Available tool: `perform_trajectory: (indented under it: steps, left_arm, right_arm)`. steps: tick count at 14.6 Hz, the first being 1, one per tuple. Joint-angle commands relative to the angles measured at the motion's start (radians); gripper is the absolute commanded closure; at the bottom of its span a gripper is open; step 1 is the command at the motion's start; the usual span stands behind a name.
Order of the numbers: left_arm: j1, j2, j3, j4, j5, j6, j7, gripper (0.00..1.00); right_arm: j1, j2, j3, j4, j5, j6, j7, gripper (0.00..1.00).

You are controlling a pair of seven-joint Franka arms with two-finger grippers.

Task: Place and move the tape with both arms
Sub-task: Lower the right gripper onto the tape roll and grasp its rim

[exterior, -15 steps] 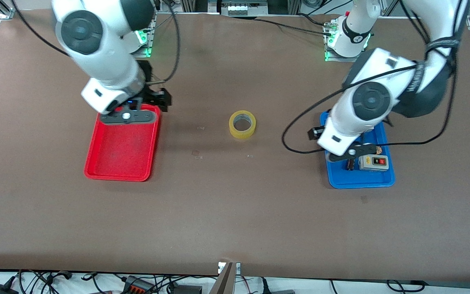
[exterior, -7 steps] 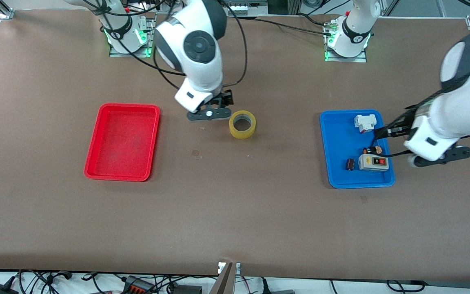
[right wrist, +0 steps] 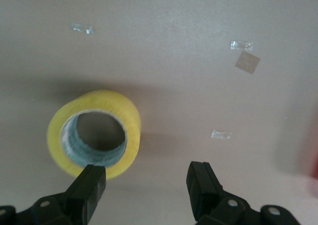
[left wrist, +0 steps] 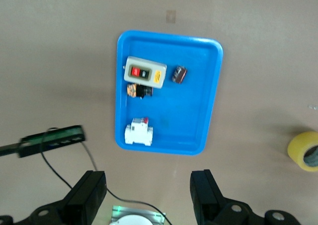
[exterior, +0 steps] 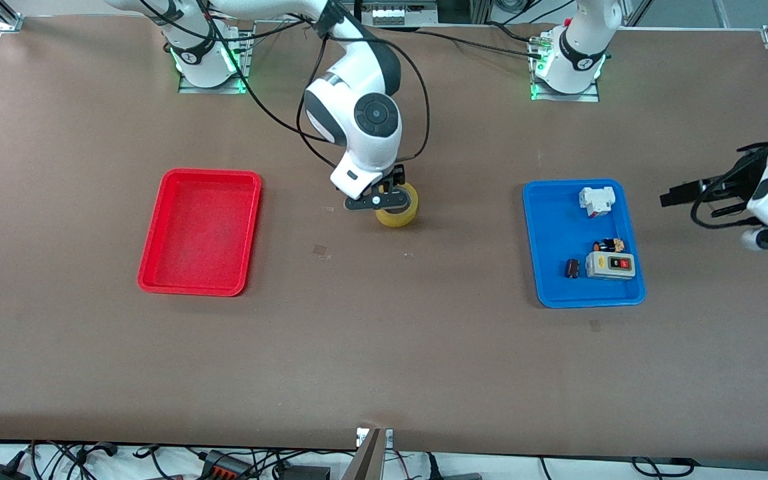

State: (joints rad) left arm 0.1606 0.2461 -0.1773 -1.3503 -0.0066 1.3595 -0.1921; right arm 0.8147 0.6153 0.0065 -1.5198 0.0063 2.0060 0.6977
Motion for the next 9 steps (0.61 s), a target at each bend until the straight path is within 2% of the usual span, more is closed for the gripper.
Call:
perform_trajectory:
  steps: [1, 3, 4, 7, 9]
  left_arm:
    - [-0.113, -0.122, 0.146, -0.145, -0.061, 0.050, 0.034, 0.00]
    - [-0.151, -0.198, 0.173, -0.248, -0.062, 0.120, 0.034, 0.00]
    - [-0.159, -0.220, 0.174, -0.263, -0.061, 0.131, 0.034, 0.00]
    - [-0.217, -0.234, 0.179, -0.256, -0.052, 0.144, 0.040, 0.00]
    - [-0.233, -0.228, 0.183, -0.257, -0.058, 0.165, 0.046, 0.00]
  right_arm:
    - [0.012, 0.041, -0.003, 0.010, -0.005, 0.057, 0.042, 0.02]
    - [0.011, 0.064, -0.003, 0.009, -0.005, 0.089, 0.054, 0.02]
    - [0.011, 0.070, -0.003, 0.001, -0.005, 0.105, 0.054, 0.02]
    - [0.014, 0.080, -0.003, -0.052, -0.008, 0.186, 0.092, 0.02]
    - [0.030, 0.081, -0.003, -0.066, -0.003, 0.191, 0.095, 0.02]
